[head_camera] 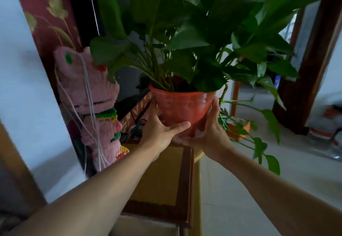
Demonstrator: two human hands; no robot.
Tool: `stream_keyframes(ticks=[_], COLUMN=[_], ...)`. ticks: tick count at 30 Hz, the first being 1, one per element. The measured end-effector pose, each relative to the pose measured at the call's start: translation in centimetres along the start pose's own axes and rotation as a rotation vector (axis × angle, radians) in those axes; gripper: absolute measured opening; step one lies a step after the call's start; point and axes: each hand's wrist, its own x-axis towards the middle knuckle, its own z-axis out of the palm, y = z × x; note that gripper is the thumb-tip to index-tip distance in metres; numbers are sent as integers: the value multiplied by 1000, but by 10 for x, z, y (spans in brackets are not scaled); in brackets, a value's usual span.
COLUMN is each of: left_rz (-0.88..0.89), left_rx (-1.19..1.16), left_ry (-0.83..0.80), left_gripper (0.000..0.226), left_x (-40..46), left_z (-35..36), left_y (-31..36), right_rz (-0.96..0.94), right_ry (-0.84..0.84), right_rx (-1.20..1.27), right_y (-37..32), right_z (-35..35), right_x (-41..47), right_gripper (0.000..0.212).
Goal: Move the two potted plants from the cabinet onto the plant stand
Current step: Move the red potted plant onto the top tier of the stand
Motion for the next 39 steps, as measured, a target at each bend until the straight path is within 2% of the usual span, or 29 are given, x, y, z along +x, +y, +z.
stream_keyframes(ticks=[6,10,19,24,27,34,39], left_rz=[35,81,84,75,84,37,-19], left_rx=[10,44,40,53,55,-5,-24], left_ry=[-33,-23,11,70,79,13,-28], left_gripper=[124,119,124,116,113,119,118], left_x=[-44,-77,-174,-221,-245,-289,-310], left_z=[-16,-16,-6,-4,-8,-28,-54], left_y=[88,130,189,201,203,185,151], right_rz=[18,-5,-14,-47,-62,-20,56], right_ry=[43,79,27,-4,-6,-47,-24], right_rx=[82,6,-23,64,74,-6,4], right_y=[-79,-113,-158,-172,-177,-196,-202], right_z=[-55,-86,-142,-156,-156,-135,-95], right_x=[-32,-59,-135,-174,-194,-242,-273], right_gripper=[142,143,146,134,137,147,143])
